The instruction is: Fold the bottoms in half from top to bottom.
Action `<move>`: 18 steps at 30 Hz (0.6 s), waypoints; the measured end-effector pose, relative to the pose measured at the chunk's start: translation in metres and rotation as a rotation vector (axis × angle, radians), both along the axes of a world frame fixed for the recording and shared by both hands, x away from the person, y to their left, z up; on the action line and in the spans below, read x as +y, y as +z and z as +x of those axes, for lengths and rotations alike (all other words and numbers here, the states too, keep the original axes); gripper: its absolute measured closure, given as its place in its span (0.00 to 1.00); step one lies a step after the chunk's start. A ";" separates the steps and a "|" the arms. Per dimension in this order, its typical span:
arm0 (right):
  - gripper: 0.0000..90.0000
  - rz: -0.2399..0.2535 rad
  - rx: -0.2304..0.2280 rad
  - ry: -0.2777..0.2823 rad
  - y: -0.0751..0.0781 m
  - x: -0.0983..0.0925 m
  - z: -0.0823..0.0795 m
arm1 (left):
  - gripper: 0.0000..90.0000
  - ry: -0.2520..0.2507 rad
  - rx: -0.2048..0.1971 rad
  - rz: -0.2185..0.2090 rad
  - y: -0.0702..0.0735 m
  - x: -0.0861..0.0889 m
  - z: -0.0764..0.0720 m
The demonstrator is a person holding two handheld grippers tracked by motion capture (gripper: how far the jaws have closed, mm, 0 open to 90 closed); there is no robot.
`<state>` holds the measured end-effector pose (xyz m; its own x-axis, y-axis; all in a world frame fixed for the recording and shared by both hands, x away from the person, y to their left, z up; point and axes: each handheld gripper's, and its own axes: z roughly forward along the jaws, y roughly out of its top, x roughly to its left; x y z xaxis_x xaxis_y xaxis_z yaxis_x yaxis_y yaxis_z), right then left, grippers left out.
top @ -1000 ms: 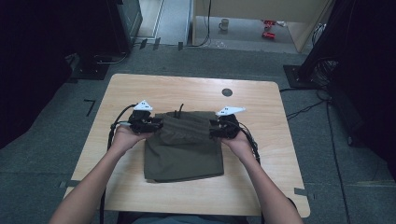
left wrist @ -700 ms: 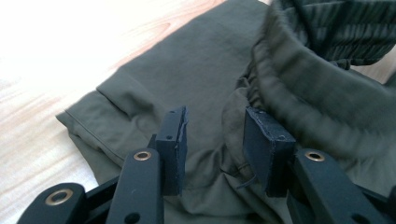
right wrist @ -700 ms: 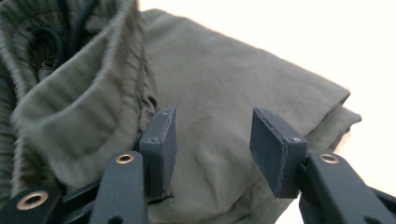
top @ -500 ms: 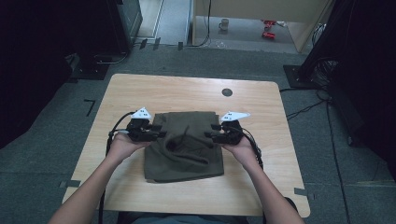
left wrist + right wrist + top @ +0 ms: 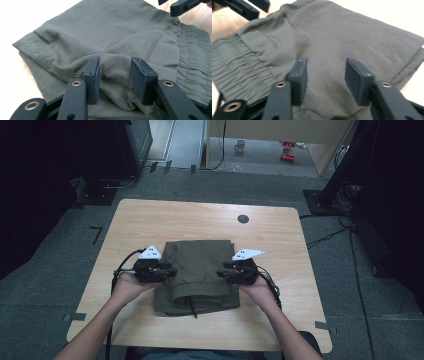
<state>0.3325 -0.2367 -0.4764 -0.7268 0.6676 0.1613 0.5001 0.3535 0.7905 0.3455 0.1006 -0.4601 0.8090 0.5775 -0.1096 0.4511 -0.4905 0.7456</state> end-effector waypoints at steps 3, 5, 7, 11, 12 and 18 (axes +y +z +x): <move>0.68 -0.027 -0.020 -0.020 -0.001 0.001 0.001 | 0.70 0.022 -0.023 0.011 0.001 0.003 0.002; 0.73 -0.024 -0.022 -0.044 -0.001 0.001 0.003 | 0.74 0.054 -0.035 0.012 0.000 0.008 0.007; 0.73 -0.026 -0.030 -0.062 -0.001 0.001 0.004 | 0.74 0.083 -0.035 0.031 -0.001 0.013 0.013; 0.73 -0.027 -0.041 -0.077 -0.002 0.000 0.007 | 0.70 0.131 -0.025 -0.007 -0.004 0.022 0.028; 0.73 -0.028 -0.043 -0.086 -0.003 0.000 0.008 | 0.71 0.141 -0.011 -0.031 -0.003 0.022 0.031; 0.80 -0.017 -0.014 -0.109 -0.009 0.009 0.020 | 0.73 0.084 0.028 -0.076 -0.004 -0.002 0.034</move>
<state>0.3528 -0.2273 -0.4854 -0.6518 0.7455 0.1391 0.5252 0.3114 0.7920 0.3800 0.0983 -0.4636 0.7539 0.6324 -0.1781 0.5099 -0.3921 0.7657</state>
